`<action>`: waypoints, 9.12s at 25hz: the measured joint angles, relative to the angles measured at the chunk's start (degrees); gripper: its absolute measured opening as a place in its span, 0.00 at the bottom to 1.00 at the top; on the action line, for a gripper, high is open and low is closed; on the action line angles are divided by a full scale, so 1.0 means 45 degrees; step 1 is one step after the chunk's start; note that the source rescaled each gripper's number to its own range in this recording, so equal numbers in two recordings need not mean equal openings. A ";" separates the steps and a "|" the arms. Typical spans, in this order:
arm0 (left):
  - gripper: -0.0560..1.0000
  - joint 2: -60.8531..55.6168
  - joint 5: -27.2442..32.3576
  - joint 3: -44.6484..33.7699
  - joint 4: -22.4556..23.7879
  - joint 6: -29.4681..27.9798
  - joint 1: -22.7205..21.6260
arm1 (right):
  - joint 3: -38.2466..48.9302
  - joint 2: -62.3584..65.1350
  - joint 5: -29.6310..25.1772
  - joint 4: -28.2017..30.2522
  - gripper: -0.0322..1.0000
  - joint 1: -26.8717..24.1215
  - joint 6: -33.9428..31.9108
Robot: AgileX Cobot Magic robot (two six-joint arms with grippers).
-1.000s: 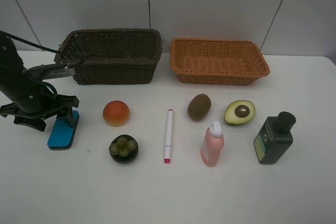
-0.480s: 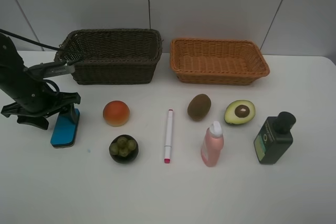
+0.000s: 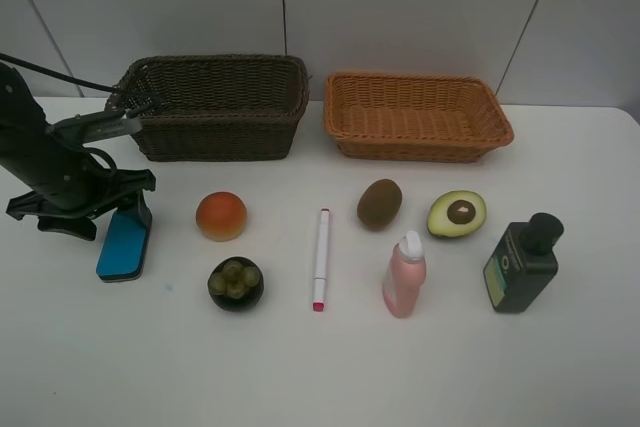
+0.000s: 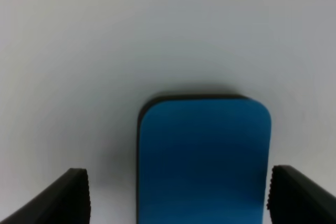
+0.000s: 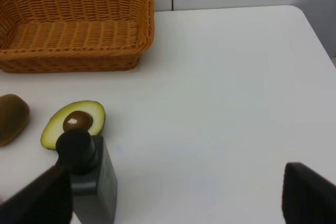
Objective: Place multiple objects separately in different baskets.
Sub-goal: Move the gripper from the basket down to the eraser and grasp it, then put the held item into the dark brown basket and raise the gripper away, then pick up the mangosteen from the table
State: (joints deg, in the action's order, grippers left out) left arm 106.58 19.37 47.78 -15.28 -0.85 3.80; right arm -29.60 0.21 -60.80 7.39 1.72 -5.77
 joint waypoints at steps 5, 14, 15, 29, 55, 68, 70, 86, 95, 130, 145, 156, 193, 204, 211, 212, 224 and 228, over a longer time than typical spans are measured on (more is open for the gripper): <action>0.83 0.0000 -0.0434 0.0000 -0.0228 0.0000 0.0000 | 0.0000 0.0000 0.0000 0.0000 1.00 0.0000 0.0000; 0.83 0.0436 -0.0624 0.0007 -0.0572 0.0000 0.0000 | 0.0000 0.0000 0.0000 0.0000 1.00 0.0000 0.0000; 0.83 0.0577 -0.0643 0.0058 -0.0563 0.0018 0.0000 | 0.0000 0.0000 0.0000 0.0000 1.00 0.0000 0.0000; 0.69 0.1172 -0.0733 0.0577 -0.0539 0.0074 0.0643 | 0.0000 0.0000 0.0000 0.0000 1.00 0.0000 0.0000; 0.58 -0.0761 0.1294 0.5946 -0.0766 0.0034 0.0643 | 0.0000 0.0000 0.0000 0.0000 1.00 0.0000 0.0000; 0.58 0.3425 0.0335 1.1016 -0.0766 0.0034 0.0643 | 0.0000 0.0000 0.0000 0.0000 1.00 0.0000 0.0000; 0.58 0.3727 0.0321 1.1056 -0.0652 0.0061 0.0643 | 0.0000 0.0000 0.0000 0.0000 1.00 0.0000 0.0000; 0.96 0.3895 0.1494 1.1081 0.1789 0.0566 0.0643 | 0.0000 0.0000 0.0000 0.0000 1.00 0.0000 0.0000; 0.97 0.3128 0.9543 1.3250 0.1939 -0.0389 0.0656 | 0.0000 0.0000 0.0000 0.0000 1.00 0.0000 0.0000; 0.98 -1.4998 1.0998 -0.0010 0.4123 -0.2093 0.0644 | 0.0000 0.0000 0.0000 0.0000 1.00 0.0000 0.0000; 0.98 -1.8991 1.1002 -0.1409 0.3761 -0.1083 0.0644 | 0.0000 0.0000 0.0000 0.0000 1.00 0.0000 0.0000; 0.98 -1.8766 1.1002 -0.1409 0.3245 -0.0483 0.0644 | 0.0000 0.0000 0.0000 0.0000 1.00 0.0000 0.0000; 0.98 -0.4642 0.4813 -0.0772 -0.0965 0.3044 0.6213 | 0.0000 0.0000 0.0000 0.0000 1.00 0.0000 0.0000; 0.98 -0.1298 0.3680 0.0926 -0.0890 0.2629 0.6810 | 0.0000 0.0000 0.0000 0.0000 1.00 0.0000 0.0000; 0.98 -0.0207 0.3462 0.1277 -0.0849 0.2629 0.6810 | 0.0000 0.0000 0.0000 0.0000 1.00 0.0000 0.0000; 0.98 -0.0134 0.3428 0.1277 -0.0849 0.2629 0.6810 | 0.0000 0.0000 0.0000 0.0000 1.00 0.0000 0.0000; 0.84 0.0682 0.3215 0.1288 -0.0849 0.2629 0.6810 | 0.0000 0.0000 0.0000 0.0000 1.00 0.0000 0.0000; 0.76 0.0763 0.3215 0.1288 -0.0849 0.2615 0.6810 | 0.0000 0.0000 0.0000 0.0000 1.00 0.0000 0.0000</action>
State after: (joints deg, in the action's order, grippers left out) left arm 110.01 33.84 53.57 -19.10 10.91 34.45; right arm -29.60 0.21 -60.80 7.39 1.72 -5.77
